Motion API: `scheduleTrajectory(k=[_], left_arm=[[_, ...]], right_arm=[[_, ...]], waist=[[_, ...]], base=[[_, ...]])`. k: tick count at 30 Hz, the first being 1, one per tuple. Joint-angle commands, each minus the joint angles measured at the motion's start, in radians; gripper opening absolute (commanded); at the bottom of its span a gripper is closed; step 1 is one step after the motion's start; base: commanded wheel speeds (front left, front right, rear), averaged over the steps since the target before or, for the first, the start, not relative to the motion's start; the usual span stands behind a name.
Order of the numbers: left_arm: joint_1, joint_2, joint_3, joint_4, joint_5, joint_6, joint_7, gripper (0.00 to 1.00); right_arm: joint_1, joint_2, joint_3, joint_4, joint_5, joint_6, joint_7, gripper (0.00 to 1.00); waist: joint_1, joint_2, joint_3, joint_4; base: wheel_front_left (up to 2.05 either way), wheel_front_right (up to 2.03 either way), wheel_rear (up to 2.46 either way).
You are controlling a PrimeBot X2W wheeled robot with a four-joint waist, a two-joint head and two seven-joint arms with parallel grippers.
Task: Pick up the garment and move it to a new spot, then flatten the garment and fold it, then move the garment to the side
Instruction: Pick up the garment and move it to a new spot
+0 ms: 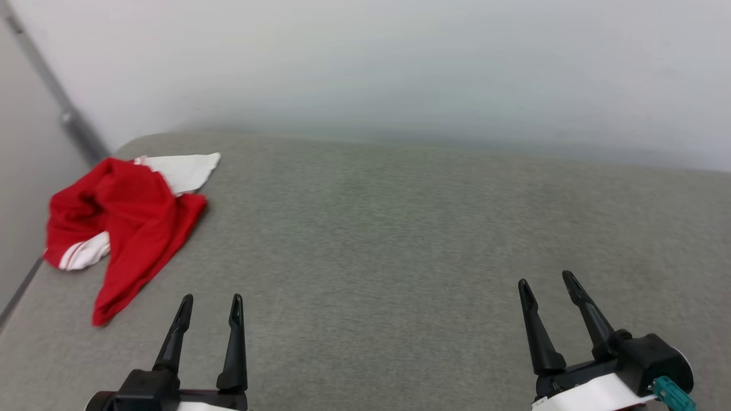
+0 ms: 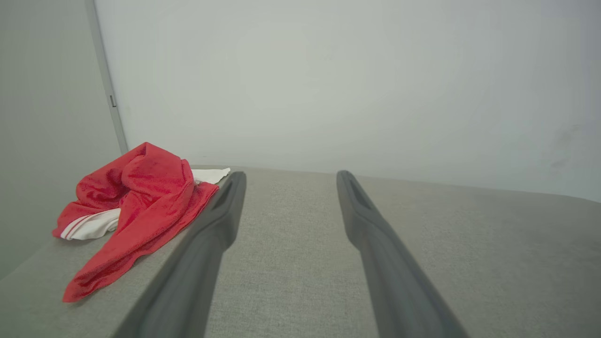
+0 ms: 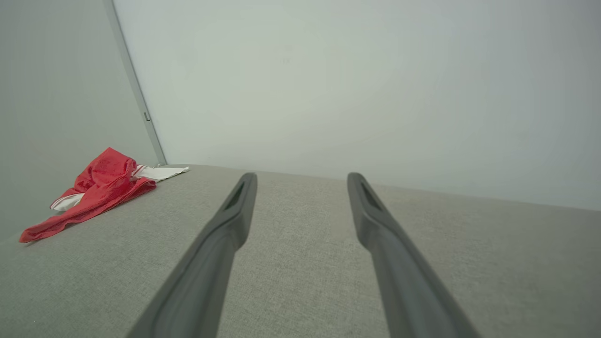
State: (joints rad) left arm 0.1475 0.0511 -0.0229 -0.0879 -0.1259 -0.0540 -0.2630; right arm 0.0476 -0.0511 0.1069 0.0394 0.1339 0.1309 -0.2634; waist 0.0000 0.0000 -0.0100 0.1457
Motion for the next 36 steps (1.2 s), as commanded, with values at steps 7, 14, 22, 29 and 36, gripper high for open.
scheduleTrajectory(k=[7, 14, 22, 29, 36], left_arm=[[0.031, -0.001, 0.020, -0.009, 0.003, -0.015, -0.003, 1.00], [0.044, -0.001, 0.040, -0.015, 0.009, -0.024, -0.003, 1.00], [0.050, -0.001, 0.046, -0.011, -0.008, -0.024, -0.003, 1.00], [0.044, -0.001, 0.052, -0.004, 0.001, -0.037, -0.003, 1.00], [0.039, -0.001, 0.060, -0.001, -0.012, -0.040, -0.003, 1.00]], right_arm=[[0.017, 0.001, 0.046, -0.015, 0.012, 0.000, -0.002, 1.00], [0.023, 0.001, 0.071, -0.023, 0.026, 0.000, -0.002, 1.00], [0.023, 0.001, 0.081, -0.020, 0.035, 0.000, -0.002, 1.00], [0.021, 0.001, 0.076, -0.014, 0.037, 0.000, -0.002, 1.00], [0.012, 0.001, 0.084, -0.016, 0.028, 0.000, -0.002, 1.00]], waist=[[0.0000, 0.0000, -0.021, 0.151], [0.0000, 0.0000, -0.027, 0.240], [0.0000, 0.0000, -0.028, 0.298], [0.0000, 0.0000, -0.029, 0.313], [0.0000, 0.0000, -0.016, 0.308]], base=[[0.00, 0.00, 0.00], [0.00, 0.00, 0.00], [0.00, 0.00, 0.00], [0.00, 0.00, 0.00], [0.00, 0.00, 0.00]])
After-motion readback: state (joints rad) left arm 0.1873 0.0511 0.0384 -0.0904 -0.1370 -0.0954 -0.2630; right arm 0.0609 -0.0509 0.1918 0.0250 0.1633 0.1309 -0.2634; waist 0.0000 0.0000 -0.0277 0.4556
